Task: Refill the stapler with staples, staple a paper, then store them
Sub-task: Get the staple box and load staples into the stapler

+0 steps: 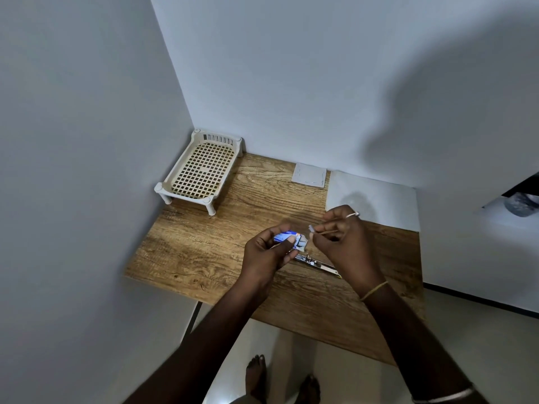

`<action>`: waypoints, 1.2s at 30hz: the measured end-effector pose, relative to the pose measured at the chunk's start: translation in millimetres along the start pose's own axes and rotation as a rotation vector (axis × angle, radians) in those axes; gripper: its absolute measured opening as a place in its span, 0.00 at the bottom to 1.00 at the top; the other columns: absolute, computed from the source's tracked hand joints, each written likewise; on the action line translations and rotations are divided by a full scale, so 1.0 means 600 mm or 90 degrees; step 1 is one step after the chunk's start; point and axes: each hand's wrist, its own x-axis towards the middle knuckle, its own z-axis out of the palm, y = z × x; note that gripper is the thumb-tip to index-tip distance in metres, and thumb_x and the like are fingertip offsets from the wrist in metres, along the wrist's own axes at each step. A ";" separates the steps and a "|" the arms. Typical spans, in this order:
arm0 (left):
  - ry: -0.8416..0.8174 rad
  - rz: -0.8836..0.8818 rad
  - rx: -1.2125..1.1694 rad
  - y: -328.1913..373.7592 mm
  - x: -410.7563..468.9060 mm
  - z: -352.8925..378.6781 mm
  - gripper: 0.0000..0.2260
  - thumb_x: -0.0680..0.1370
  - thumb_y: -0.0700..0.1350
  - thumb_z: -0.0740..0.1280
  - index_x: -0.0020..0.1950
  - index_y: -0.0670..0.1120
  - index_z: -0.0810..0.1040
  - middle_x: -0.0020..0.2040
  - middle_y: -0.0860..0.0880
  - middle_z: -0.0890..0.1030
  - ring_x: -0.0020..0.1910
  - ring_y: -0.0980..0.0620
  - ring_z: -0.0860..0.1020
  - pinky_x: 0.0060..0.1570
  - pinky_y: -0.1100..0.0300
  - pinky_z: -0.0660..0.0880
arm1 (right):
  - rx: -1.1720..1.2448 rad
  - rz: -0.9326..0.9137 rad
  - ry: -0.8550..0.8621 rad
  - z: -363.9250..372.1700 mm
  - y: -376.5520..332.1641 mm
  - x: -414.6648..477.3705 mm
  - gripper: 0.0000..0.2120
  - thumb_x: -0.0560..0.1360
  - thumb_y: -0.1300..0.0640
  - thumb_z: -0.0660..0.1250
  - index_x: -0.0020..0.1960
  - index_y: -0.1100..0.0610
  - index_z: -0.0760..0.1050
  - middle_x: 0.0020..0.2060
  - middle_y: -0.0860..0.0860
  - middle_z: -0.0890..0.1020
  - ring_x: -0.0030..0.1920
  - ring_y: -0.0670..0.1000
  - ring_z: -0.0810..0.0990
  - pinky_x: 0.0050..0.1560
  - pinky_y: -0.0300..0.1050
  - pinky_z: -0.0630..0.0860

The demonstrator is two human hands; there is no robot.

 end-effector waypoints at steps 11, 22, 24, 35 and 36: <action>0.042 -0.070 -0.146 0.000 0.011 0.001 0.17 0.77 0.31 0.70 0.65 0.42 0.79 0.49 0.41 0.86 0.47 0.48 0.86 0.47 0.58 0.84 | -0.124 -0.092 -0.071 0.010 0.027 -0.044 0.07 0.73 0.64 0.73 0.49 0.55 0.84 0.42 0.48 0.84 0.41 0.42 0.83 0.41 0.33 0.78; 0.049 -0.057 -0.146 -0.011 0.013 0.003 0.17 0.76 0.31 0.71 0.65 0.41 0.78 0.55 0.37 0.84 0.51 0.45 0.85 0.49 0.58 0.83 | -0.207 -0.172 -0.077 0.016 0.040 -0.050 0.17 0.76 0.61 0.68 0.62 0.49 0.82 0.49 0.48 0.81 0.44 0.46 0.81 0.45 0.47 0.82; 0.056 -0.045 -0.149 -0.014 0.014 0.003 0.17 0.76 0.30 0.71 0.64 0.40 0.78 0.51 0.39 0.86 0.49 0.46 0.86 0.47 0.59 0.83 | -0.237 -0.193 -0.077 0.015 0.039 -0.057 0.16 0.75 0.61 0.69 0.60 0.49 0.83 0.47 0.47 0.79 0.44 0.45 0.80 0.43 0.45 0.80; 0.038 0.013 -0.098 -0.033 0.014 0.002 0.16 0.76 0.32 0.72 0.63 0.38 0.76 0.53 0.35 0.85 0.52 0.42 0.86 0.53 0.54 0.83 | -0.237 -0.164 -0.060 0.026 0.044 -0.065 0.17 0.75 0.61 0.67 0.62 0.50 0.82 0.49 0.46 0.80 0.42 0.42 0.78 0.43 0.40 0.78; 0.034 0.016 -0.092 -0.035 0.014 0.001 0.16 0.76 0.32 0.72 0.63 0.37 0.76 0.54 0.35 0.85 0.52 0.42 0.85 0.54 0.53 0.82 | -0.235 -0.163 -0.054 0.027 0.045 -0.066 0.17 0.74 0.60 0.67 0.61 0.49 0.82 0.49 0.45 0.80 0.42 0.42 0.77 0.42 0.38 0.77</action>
